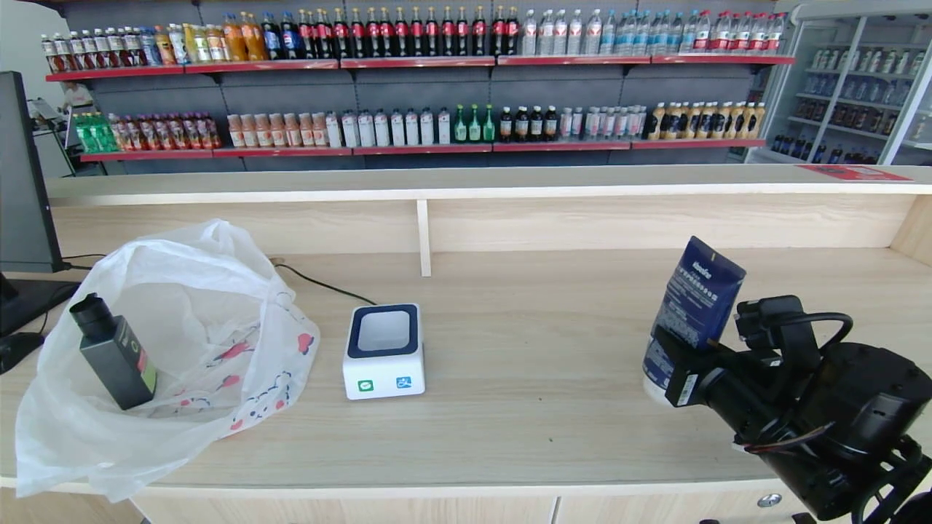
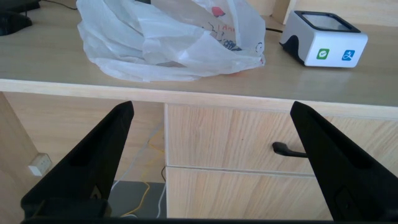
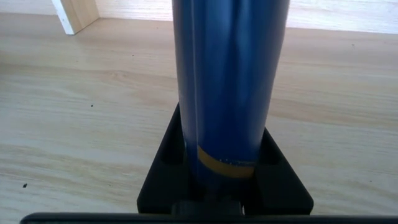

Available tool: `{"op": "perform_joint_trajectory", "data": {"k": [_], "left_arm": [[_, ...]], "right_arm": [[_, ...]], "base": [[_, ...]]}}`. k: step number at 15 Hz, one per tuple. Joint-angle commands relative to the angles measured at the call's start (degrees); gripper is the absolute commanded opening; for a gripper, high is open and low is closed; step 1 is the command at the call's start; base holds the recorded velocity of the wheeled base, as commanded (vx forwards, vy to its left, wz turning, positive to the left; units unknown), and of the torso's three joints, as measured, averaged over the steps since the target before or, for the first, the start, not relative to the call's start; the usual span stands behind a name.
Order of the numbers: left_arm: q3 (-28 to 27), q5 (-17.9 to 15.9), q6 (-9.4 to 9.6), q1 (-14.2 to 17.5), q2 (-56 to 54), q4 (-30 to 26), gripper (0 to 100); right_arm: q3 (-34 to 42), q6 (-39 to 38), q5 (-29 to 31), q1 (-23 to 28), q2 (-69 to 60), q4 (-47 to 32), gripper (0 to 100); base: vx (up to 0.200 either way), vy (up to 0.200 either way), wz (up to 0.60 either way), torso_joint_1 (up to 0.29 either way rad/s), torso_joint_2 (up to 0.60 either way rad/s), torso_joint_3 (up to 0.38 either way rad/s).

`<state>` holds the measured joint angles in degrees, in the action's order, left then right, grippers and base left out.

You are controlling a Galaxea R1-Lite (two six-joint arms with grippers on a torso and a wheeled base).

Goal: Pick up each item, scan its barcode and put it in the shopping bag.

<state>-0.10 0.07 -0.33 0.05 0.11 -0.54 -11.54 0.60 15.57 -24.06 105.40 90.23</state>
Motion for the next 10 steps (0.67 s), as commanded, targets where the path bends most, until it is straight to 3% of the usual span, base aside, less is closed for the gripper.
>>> {"op": "perform_joint_trajectory", "data": {"k": [1, 3, 4, 10], "left_arm": [[0.0, 0.0, -0.02, 0.0, 0.0, 0.0, 100], [0.0, 0.0, -0.02, 0.0, 0.0, 0.0, 100], [0.0, 0.0, -0.02, 0.0, 0.0, 0.0, 100], [0.0, 0.0, -0.02, 0.0, 0.0, 0.0, 100]], "right_arm": [[0.2, 0.0, 0.0, 0.0, 0.2, -0.2, 0], [0.4, 0.0, 0.0, -0.1, 0.2, -0.2, 0], [0.8, 0.0, 0.0, 0.0, 0.0, -0.2, 100], [0.6, 0.0, 0.0, 0.0, -0.2, -0.2, 100]], "base": [[0.000, 0.000, 0.00, 0.000, 0.00, 0.000], [0.000, 0.000, 0.00, 0.000, 0.00, 0.000], [0.000, 0.000, 0.00, 0.000, 0.00, 0.000], [0.000, 0.000, 0.00, 0.000, 0.00, 0.000]]}}
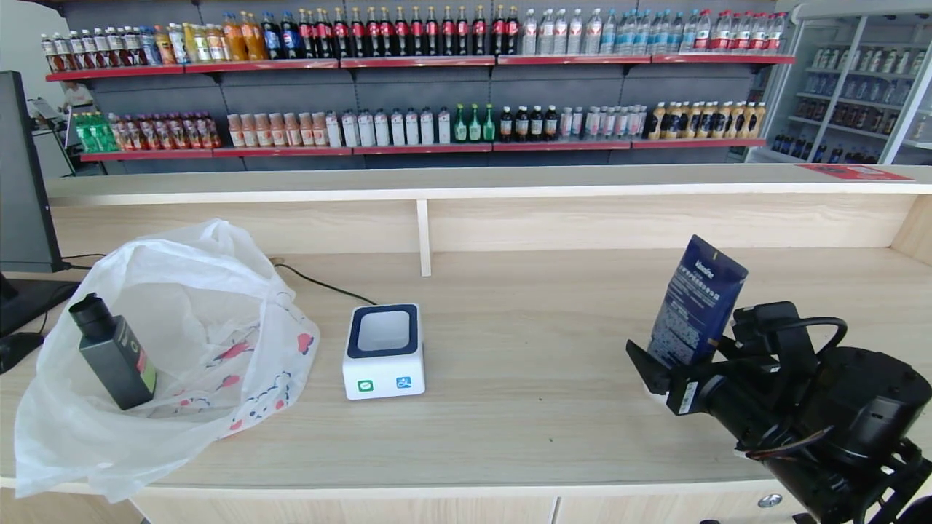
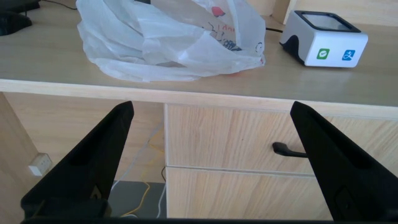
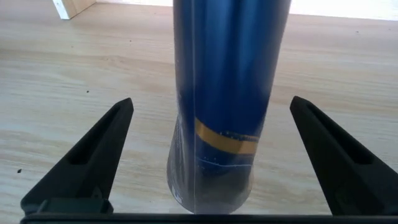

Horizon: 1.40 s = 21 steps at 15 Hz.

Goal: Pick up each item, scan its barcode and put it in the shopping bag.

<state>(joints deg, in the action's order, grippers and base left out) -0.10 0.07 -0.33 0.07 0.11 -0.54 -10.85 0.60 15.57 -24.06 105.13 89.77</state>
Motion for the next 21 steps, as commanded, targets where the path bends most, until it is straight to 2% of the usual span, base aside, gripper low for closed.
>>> {"op": "perform_joint_trajectory", "data": {"k": [1, 8, 17, 18, 21], "left_arm": [[0.0, 0.0, -0.02, 0.0, 0.0, 0.0, 100], [0.0, 0.0, -0.02, 0.0, 0.0, 0.0, 100], [0.0, 0.0, -0.02, 0.0, 0.0, 0.0, 100], [0.0, 0.0, -0.02, 0.0, 0.0, 0.0, 100], [0.0, 0.0, -0.02, 0.0, 0.0, 0.0, 100]], "right_arm": [[-0.5, 0.0, 0.0, 0.0, 0.6, 0.2, 100], [-5.1, -0.1, 0.0, 0.5, 3.1, 0.2, 100], [-5.1, -0.1, 0.0, 1.8, 3.4, 0.2, 100], [-5.1, -0.1, 0.0, 1.9, 3.3, 0.2, 0], [-5.1, -0.1, 0.0, 1.9, 3.0, 0.2, 0]], "base": [[0.000, 0.000, 0.00, 0.000, 0.00, 0.000], [0.000, 0.000, 0.00, 0.000, 0.00, 0.000], [0.000, 0.000, 0.00, 0.000, 0.00, 0.000], [0.000, 0.000, 0.00, 0.000, 0.00, 0.000], [0.000, 0.000, 0.00, 0.000, 0.00, 0.000]]}}
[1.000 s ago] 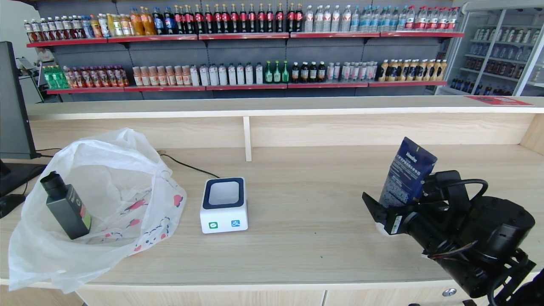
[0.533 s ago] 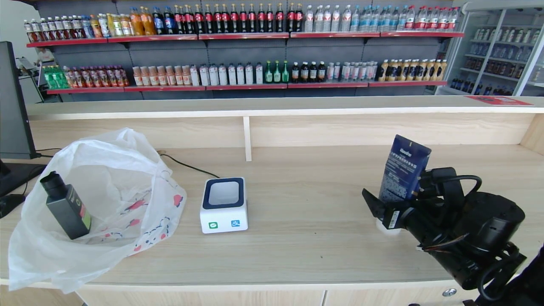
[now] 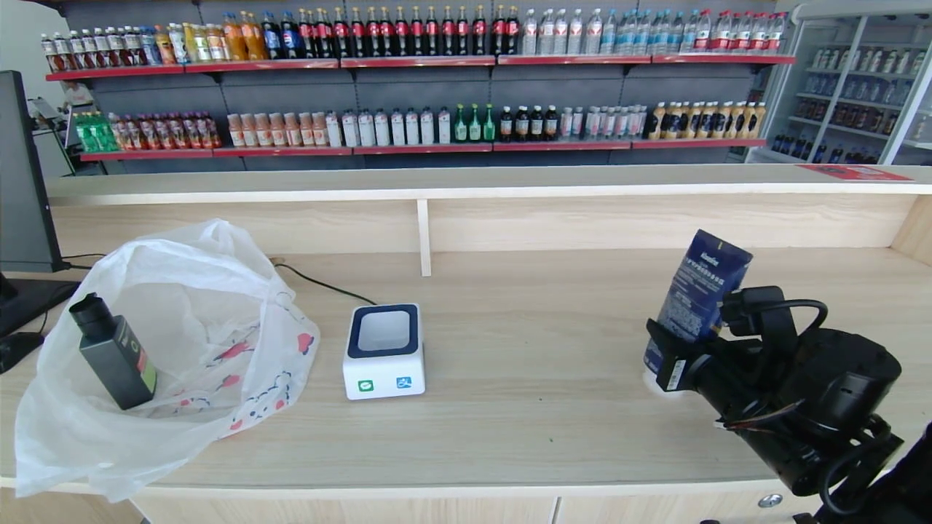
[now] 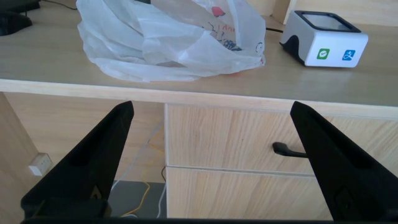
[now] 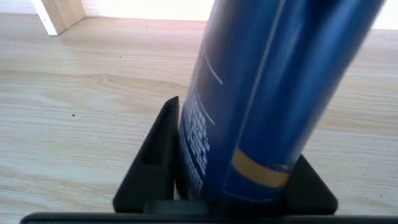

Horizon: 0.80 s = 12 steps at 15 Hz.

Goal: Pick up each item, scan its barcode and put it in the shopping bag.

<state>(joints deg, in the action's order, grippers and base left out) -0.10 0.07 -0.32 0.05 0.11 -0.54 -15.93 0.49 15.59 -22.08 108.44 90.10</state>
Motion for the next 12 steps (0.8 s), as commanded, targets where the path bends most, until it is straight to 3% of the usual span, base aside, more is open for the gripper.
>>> {"op": "perform_joint_trajectory", "data": {"k": [1, 12], "left_arm": [[0.0, 0.0, -0.03, 0.0, 0.0, 0.0, 100], [0.0, 0.0, -0.03, 0.0, 0.0, 0.0, 100]], "right_arm": [[0.0, 0.0, 0.0, -0.1, -0.4, -0.1, 0], [0.6, 0.0, 0.0, -0.9, -4.5, -0.1, 0]], "base": [[0.000, 0.000, 0.00, 0.000, 0.00, 0.000], [0.000, 0.000, 0.00, 0.000, 0.00, 0.000]]}}
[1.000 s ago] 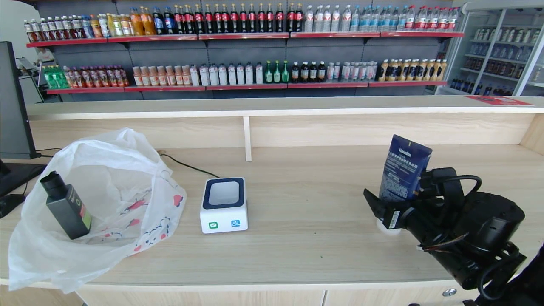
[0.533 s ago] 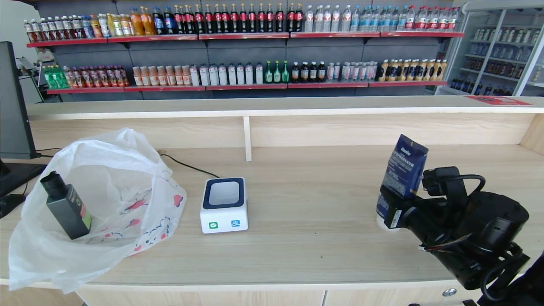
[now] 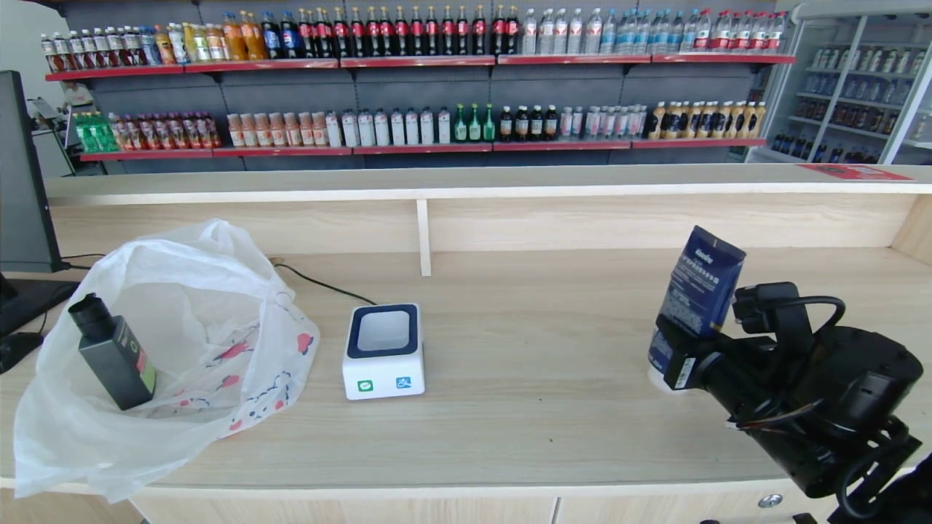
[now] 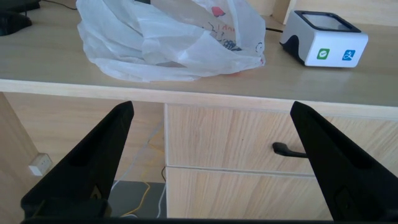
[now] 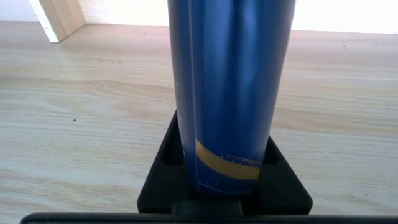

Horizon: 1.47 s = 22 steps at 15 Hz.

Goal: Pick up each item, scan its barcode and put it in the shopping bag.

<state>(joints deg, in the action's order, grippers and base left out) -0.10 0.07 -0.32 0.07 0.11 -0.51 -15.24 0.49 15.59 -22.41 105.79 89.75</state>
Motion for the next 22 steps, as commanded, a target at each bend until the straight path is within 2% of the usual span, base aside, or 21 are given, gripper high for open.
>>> {"op": "perform_joint_trajectory", "data": {"k": [1, 2, 7, 11, 16, 20, 22], "left_arm": [[0.0, 0.0, -0.03, 0.0, 0.0, 0.0, 100], [0.0, 0.0, -0.03, 0.0, 0.0, 0.0, 100], [0.0, 0.0, -0.03, 0.0, 0.0, 0.0, 100], [0.0, 0.0, -0.03, 0.0, 0.0, 0.0, 100], [0.0, 0.0, -0.03, 0.0, 0.0, 0.0, 100], [0.0, 0.0, -0.03, 0.0, 0.0, 0.0, 100], [0.0, 0.0, -0.03, 0.0, 0.0, 0.0, 100]], "right_arm": [[-0.1, 0.0, 0.0, -0.5, -1.9, 0.3, 0], [0.0, 0.0, 0.0, -2.6, -4.5, 0.3, 0], [2.1, 0.1, 0.0, -3.9, -12.4, 0.3, 0], [4.7, 1.8, 0.0, -7.5, -20.2, 0.3, 0], [11.3, 6.1, 0.0, -10.3, -26.6, 0.3, 0], [12.3, 3.3, -0.3, -17.8, -29.5, 0.3, 0], [13.0, -2.3, -3.4, -23.6, -29.9, 0.3, 0]], "base": [[0.000, 0.000, 0.00, 0.000, 0.00, 0.000], [0.000, 0.000, 0.00, 0.000, 0.00, 0.000], [0.000, 0.000, 0.00, 0.000, 0.00, 0.000], [0.000, 0.000, 0.00, 0.000, 0.00, 0.000], [0.000, 0.000, 0.00, 0.000, 0.00, 0.000], [0.000, 0.000, 0.00, 0.000, 0.00, 0.000], [0.000, 0.000, 0.00, 0.000, 0.00, 0.000]]}}
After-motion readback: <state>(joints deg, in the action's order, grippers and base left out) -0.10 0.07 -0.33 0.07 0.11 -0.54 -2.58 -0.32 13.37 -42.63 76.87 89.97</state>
